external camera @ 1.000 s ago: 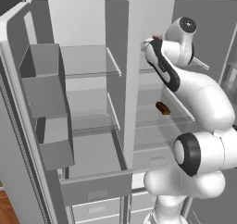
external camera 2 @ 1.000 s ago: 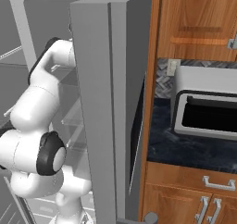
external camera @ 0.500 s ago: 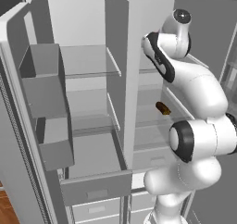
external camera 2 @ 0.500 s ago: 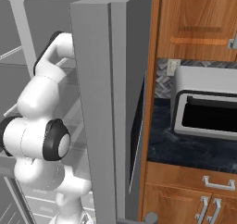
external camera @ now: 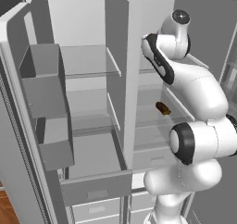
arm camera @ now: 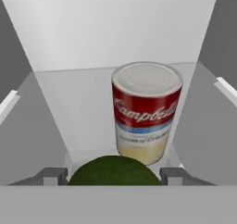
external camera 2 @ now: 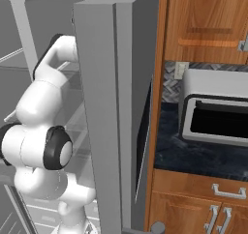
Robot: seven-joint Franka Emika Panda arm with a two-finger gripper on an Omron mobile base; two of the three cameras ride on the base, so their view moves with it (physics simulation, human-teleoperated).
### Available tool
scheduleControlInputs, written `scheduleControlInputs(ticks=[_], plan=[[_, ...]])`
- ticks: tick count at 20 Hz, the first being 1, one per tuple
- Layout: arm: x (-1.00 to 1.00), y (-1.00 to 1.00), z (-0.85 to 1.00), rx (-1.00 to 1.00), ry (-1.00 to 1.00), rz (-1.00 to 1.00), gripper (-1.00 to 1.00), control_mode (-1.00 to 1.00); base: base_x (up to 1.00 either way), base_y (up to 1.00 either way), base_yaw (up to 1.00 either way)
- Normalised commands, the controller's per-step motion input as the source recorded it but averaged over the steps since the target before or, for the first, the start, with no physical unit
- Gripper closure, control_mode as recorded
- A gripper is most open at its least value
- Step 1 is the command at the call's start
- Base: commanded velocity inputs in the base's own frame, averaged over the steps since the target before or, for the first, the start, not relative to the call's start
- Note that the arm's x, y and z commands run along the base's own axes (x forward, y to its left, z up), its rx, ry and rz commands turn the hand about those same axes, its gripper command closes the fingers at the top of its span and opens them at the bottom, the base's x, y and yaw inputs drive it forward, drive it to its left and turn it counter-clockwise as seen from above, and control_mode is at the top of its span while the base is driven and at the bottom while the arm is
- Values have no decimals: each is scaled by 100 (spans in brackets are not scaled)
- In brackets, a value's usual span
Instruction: Take the sweet potato and lime from the fridge shelf and place them in the freezer drawer to begin freezing them.
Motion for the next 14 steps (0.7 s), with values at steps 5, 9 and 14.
scheduleControlInputs(ticks=[5,9,14], plan=[[-55,-3,-8,0,-2,0,100,-100,0,0,0],[-96,-11,-9,1,-10,3,100,-100,0,0,0],[-100,-7,0,8,-17,1,100,-100,0,0,0]])
